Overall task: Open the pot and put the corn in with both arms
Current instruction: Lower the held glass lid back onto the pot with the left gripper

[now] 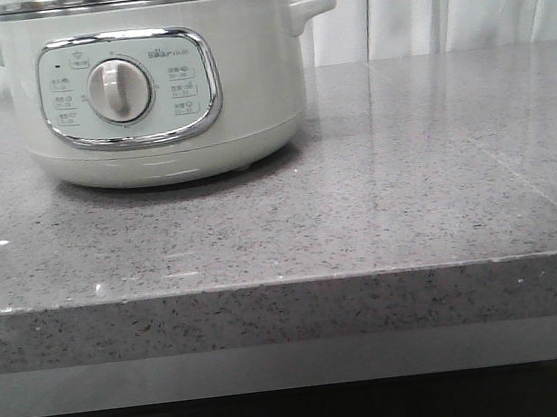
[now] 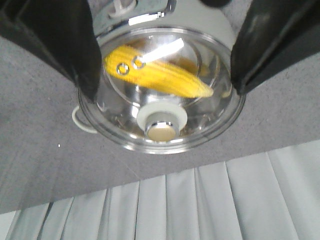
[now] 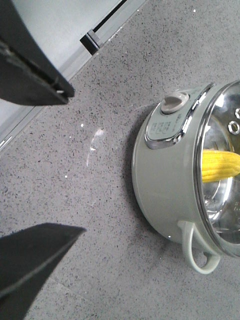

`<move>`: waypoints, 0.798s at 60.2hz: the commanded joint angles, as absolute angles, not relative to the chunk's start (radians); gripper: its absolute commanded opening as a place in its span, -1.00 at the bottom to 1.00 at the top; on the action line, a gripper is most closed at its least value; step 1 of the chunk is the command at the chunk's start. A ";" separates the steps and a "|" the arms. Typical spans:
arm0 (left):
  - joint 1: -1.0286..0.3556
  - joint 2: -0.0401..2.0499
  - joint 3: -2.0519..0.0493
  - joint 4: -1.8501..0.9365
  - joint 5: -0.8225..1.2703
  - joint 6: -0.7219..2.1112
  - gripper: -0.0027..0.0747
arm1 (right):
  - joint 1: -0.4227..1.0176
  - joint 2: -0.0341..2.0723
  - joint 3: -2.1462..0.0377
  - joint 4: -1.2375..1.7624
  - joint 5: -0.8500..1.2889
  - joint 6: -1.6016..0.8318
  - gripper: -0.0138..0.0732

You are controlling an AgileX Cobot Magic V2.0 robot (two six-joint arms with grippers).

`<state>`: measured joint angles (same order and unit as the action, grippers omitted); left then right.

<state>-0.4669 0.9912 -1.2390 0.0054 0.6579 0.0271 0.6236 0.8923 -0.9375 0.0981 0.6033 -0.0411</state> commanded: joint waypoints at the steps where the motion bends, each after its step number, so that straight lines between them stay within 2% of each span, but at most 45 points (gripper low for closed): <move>1: -0.473 0.895 -1.172 0.000 0.599 0.024 0.45 | 0.615 0.885 -0.963 0.095 0.541 -0.045 0.52; 17: -0.473 0.706 -0.908 -0.020 0.570 0.024 0.45 | 0.615 0.885 -0.963 0.095 0.542 -0.045 0.51; 22: -0.473 0.688 -0.863 -0.020 0.549 0.024 0.36 | 0.615 0.885 -0.958 0.095 0.541 -0.045 0.50; 27: -0.473 0.686 -0.846 -0.020 0.545 0.024 0.13 | 0.615 0.885 -0.949 0.095 0.542 -0.045 0.35; 42: -0.473 0.690 -0.839 -0.020 0.524 0.024 -0.76 | 0.615 0.885 -0.948 0.095 0.550 -0.045 -0.47; 47: -0.473 0.690 -0.839 -0.020 0.519 0.024 -0.99 | 0.615 0.885 -0.948 0.095 0.550 -0.045 -0.66; 48: -0.473 0.690 -0.839 -0.020 0.519 0.024 -0.98 | 0.615 0.885 -0.948 0.095 0.550 -0.045 -0.70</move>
<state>-0.4669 0.6900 -0.8133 -0.0116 0.6079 0.0271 0.6236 0.8923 -0.9239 0.0981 0.6133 -0.0411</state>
